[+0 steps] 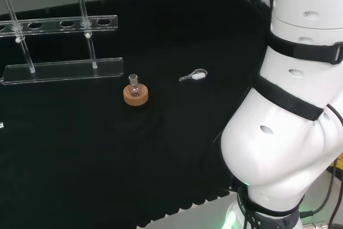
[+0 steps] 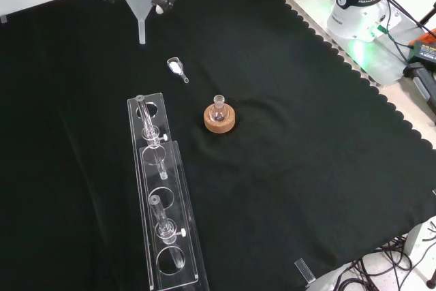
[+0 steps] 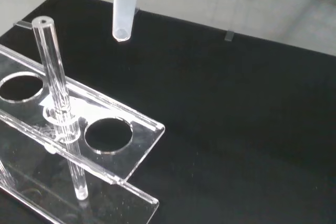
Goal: Place the funnel on the round-bottom flask.
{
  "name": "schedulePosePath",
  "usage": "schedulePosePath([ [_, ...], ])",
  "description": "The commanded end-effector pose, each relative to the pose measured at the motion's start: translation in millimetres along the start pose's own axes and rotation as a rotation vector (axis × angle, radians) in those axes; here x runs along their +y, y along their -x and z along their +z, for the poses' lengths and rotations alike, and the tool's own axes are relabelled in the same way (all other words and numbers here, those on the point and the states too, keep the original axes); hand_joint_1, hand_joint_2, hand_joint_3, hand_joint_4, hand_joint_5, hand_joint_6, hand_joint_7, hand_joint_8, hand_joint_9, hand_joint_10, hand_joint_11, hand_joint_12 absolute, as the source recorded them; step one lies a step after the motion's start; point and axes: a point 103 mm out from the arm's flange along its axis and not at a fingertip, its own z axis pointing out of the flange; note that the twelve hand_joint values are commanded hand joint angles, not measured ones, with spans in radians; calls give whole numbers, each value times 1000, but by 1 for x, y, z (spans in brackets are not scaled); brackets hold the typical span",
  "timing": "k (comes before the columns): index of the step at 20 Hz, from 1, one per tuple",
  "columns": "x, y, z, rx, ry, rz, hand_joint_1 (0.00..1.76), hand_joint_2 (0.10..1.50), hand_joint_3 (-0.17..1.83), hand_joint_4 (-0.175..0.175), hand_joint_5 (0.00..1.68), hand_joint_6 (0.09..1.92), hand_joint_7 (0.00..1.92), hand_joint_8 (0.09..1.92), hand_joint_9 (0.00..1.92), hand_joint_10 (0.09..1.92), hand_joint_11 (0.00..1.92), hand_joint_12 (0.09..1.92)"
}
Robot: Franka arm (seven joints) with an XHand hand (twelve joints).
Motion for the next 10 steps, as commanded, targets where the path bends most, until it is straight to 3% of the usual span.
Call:
schedulePosePath([
  [1,-11,11,6,-5,-28,15,653,937,700,-175,617,1920,1190,1920,1418,1718,1613,1105],
  [10,-45,29,34,-12,-44,74,660,919,741,-175,626,1920,1192,1920,1419,1716,1608,1115],
])
